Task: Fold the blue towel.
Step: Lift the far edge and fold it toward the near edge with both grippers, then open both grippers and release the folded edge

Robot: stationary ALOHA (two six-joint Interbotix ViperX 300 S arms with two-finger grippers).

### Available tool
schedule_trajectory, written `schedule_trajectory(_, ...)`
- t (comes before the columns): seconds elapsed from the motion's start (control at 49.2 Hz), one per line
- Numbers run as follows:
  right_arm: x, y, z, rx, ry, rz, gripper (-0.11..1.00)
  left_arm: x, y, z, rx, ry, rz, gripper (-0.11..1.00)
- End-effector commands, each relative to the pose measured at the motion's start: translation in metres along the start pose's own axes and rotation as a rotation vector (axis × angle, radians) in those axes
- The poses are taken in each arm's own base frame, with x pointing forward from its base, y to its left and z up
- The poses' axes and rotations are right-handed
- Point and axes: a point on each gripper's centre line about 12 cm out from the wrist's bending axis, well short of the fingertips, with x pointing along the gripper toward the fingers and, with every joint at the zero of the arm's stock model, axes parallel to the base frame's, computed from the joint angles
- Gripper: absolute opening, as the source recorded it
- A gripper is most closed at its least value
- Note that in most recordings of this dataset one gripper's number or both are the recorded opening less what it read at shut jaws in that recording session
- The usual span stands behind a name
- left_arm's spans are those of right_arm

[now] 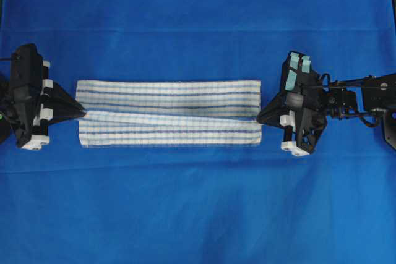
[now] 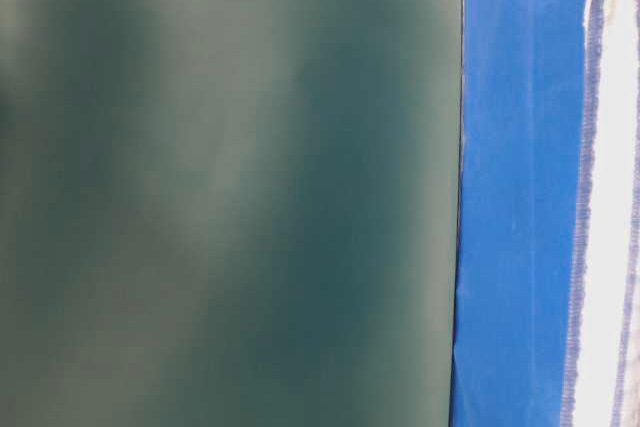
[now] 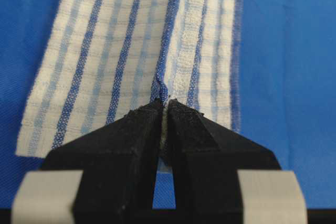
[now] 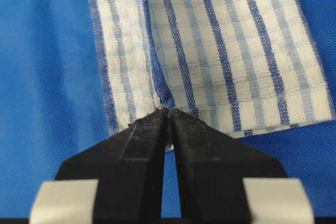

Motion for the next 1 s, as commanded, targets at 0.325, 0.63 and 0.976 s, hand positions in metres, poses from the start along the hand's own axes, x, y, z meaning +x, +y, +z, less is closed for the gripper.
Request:
schedule_trajectory(0.325, 0.002, 0.011, 0.016, -0.01, -0.04, 0.027, 0.06, 0.009, -0.004, 0.009, 0.007, -0.007, -0.011, 0.2)
schedule_trajectory(0.63, -0.001, 0.02, 0.031, -0.029, -0.051, 0.04, 0.49, 0.005, -0.009, 0.027, 0.03, -0.058, -0.024, 0.53)
schedule_trajectory(0.976, -0.016, -0.005, 0.04, -0.014, -0.072, -0.02, 0.61, -0.001, -0.003, 0.034, 0.069, -0.068, 0.005, 0.52)
